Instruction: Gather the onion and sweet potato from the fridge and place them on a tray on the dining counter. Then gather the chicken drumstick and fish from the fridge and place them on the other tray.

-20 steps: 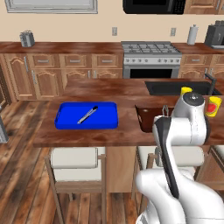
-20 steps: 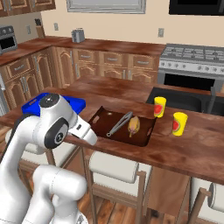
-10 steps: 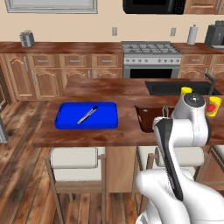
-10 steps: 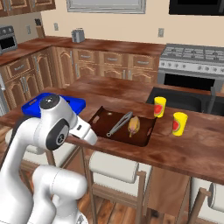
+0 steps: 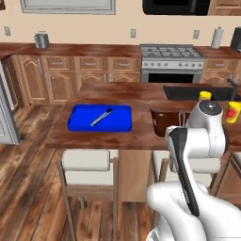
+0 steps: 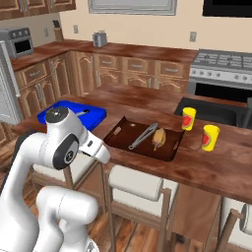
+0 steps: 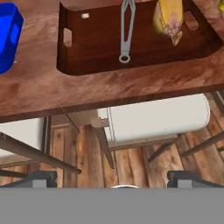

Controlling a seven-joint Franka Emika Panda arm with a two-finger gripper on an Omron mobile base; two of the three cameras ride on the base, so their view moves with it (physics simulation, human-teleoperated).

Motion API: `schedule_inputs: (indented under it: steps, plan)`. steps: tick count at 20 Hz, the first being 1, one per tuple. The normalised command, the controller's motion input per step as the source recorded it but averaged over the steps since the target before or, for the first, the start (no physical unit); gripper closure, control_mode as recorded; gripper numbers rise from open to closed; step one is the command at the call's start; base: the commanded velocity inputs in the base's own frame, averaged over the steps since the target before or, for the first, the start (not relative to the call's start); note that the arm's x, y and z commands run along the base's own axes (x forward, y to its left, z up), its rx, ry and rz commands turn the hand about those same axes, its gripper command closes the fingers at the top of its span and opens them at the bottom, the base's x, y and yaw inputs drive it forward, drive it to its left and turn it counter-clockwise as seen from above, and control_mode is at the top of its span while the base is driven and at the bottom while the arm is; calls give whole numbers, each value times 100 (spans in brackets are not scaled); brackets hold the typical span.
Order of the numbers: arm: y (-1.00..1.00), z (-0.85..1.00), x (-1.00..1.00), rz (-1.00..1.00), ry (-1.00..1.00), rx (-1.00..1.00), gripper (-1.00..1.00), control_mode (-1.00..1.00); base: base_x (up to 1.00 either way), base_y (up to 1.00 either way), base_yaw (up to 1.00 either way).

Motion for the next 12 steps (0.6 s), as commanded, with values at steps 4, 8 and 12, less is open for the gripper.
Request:
schedule_inputs:
  steps: [4,8,12]
  plan:
    - [0,0,0,0,0,0,-100,100,-34,3,22]
    - [0,0,0,0,0,0,-100,100,-25,23,25]
    - [0,0,0,0,0,0,-100,100,-24,25,30]
